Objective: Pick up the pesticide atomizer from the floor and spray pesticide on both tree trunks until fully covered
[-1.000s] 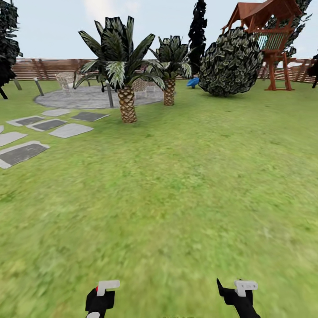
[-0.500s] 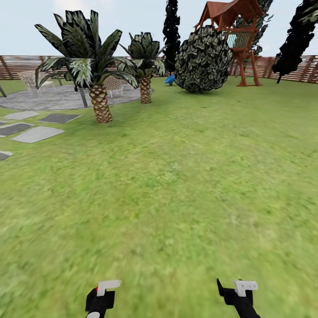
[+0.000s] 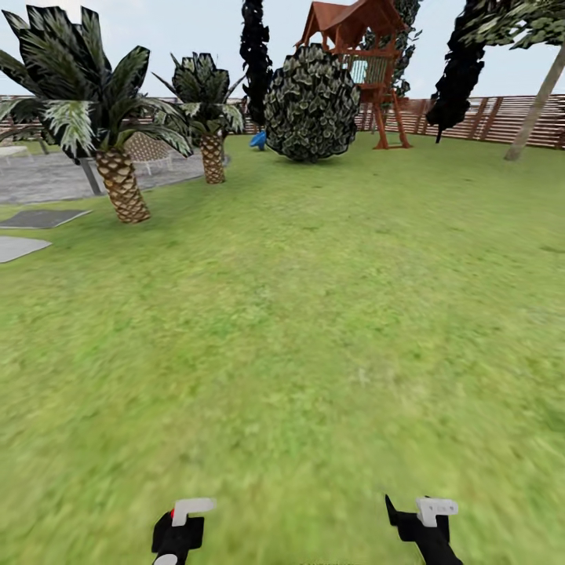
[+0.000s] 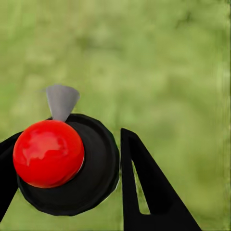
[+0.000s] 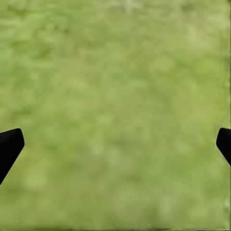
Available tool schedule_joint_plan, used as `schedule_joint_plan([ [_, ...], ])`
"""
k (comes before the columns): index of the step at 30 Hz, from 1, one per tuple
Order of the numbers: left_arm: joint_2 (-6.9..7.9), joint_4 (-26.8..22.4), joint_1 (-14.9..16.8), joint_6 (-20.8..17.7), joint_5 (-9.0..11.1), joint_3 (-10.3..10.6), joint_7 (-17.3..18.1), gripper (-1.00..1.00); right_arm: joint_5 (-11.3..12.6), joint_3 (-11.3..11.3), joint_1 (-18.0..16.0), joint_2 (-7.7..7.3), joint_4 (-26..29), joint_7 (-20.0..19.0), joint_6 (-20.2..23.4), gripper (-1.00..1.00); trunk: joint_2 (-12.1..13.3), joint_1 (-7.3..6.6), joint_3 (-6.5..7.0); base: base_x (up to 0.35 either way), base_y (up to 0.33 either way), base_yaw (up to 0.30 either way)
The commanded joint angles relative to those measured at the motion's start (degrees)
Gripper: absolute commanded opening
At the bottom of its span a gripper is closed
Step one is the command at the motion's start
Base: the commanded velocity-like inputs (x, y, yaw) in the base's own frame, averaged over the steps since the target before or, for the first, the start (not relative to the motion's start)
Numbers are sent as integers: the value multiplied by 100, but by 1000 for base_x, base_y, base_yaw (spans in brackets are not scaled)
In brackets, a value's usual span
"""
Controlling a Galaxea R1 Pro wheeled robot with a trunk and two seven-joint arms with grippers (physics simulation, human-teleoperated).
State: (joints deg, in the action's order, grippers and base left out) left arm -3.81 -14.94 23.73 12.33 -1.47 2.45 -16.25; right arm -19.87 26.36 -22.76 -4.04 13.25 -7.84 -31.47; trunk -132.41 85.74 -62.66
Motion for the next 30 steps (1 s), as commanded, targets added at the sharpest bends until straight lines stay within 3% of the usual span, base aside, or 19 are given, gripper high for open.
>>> schedule_joint_plan([
  [1,1,-1,0,0,-2,1,-1,-100,0,0,0,0,0,1,0,100,0,0,-2,0,-278,-282],
  [30,-4,-1,0,0,-2,1,-1,-100,0,0,0,0,2,1,0,100,0,0,-72,0,-278,-282],
])
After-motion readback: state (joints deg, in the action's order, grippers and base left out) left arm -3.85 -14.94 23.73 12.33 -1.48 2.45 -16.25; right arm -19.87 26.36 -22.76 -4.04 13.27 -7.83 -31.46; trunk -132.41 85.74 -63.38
